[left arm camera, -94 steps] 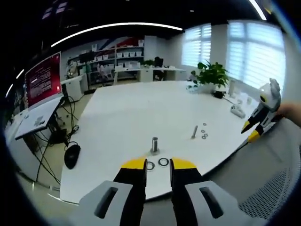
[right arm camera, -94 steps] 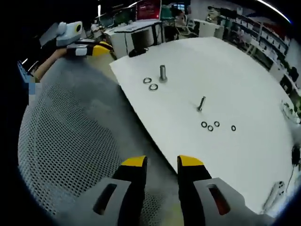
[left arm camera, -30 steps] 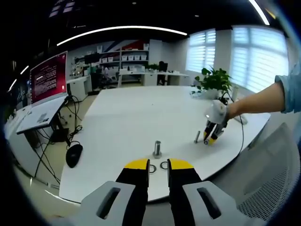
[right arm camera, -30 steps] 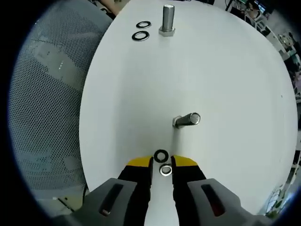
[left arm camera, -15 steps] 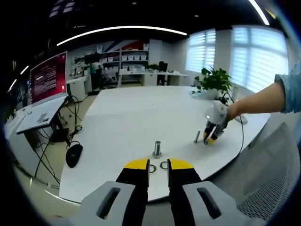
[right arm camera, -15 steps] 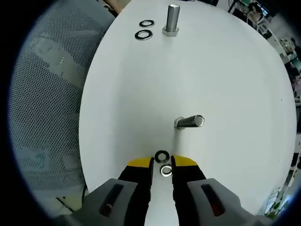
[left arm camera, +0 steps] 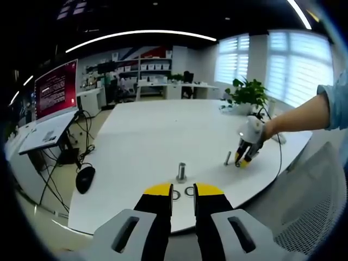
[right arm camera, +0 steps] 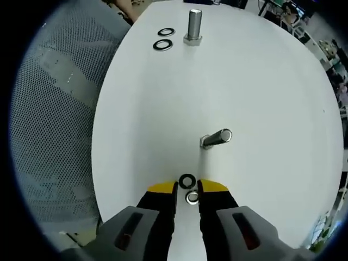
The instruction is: Place the washer onto the threaded stud by aligning its center hole with the stud, sliding it down to the base, and recovering from edge contact or off-axis alignment until the washer reaches the visible bottom stop.
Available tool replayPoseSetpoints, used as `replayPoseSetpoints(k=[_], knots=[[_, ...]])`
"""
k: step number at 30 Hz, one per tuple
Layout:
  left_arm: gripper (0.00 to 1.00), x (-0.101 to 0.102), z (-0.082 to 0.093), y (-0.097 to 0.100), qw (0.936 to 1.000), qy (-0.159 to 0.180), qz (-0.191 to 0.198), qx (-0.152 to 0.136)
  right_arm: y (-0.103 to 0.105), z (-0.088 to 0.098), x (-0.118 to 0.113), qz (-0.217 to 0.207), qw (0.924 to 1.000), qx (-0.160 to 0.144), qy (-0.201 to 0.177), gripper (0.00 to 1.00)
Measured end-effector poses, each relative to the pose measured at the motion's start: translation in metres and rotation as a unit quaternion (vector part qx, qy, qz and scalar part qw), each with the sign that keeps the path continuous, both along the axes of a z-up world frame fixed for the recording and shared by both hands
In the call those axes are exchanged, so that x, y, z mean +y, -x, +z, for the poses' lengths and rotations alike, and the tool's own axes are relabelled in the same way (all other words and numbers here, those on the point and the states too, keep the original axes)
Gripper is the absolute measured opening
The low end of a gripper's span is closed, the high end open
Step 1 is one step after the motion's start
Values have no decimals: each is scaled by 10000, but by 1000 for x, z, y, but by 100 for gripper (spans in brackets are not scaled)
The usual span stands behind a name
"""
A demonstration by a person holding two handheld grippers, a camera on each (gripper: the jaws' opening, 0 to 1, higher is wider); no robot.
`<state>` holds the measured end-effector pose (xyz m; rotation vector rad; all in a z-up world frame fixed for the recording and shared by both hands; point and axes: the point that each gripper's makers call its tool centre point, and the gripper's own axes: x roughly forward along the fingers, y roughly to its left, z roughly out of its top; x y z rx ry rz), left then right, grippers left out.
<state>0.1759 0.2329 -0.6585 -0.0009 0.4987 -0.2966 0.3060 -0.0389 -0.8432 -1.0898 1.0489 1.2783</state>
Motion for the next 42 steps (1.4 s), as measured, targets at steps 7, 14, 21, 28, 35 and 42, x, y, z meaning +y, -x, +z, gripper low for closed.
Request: replayPoseSetpoints(k=[7,14,21,28,35,42], knots=[[12,0,0,0,10000,-7,-26,21,-5,1,1,-674,9969,56,-409,15],[12,-1,-1,1,10000,-13,-32,32,-6,1,3,-919,9947,56,-462,14],[12,0,0,1,10000,-9,-21,14,-5,5,2,-1053,9930,70,-538,14],[12,0,0,0,10000,3,-19,-2,-11,34,12,-1086,9896,-28,-938,14],[12,-1,1,0,10000,16,-21,-15,-17,63,27,-1002,9862,-246,-1298,14],[12,-1,1,0,10000,23,-24,-25,-21,72,40,-879,9856,-387,-1394,14]])
